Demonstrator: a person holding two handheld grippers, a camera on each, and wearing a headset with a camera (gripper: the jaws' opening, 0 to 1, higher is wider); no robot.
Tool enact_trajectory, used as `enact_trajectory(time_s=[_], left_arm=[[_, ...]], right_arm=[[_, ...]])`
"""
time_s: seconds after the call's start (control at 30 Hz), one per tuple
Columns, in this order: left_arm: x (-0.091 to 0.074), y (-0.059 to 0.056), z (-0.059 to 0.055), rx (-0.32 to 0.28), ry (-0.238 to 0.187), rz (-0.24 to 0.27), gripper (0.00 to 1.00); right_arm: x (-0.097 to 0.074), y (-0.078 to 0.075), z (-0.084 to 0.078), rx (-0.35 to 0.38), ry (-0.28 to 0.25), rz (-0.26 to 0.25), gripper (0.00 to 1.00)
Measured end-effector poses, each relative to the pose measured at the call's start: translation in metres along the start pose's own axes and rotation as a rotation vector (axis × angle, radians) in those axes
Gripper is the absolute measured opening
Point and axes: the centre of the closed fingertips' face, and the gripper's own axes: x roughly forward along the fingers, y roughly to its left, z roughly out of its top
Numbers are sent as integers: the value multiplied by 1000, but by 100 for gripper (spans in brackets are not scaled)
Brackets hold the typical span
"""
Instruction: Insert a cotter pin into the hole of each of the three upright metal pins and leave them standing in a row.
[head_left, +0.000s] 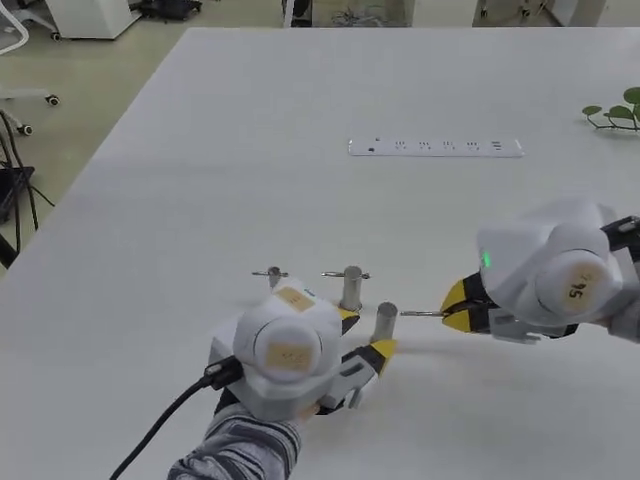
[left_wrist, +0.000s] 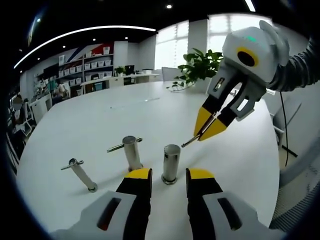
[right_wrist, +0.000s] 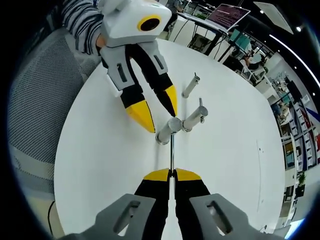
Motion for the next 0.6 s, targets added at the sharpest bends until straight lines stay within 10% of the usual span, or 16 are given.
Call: enact_trajectory(time_s=[0.6], left_arm=[[21,-1,-6,-37,26,9,18]], right_arm=[[5,0,5,18,-8,17,0]])
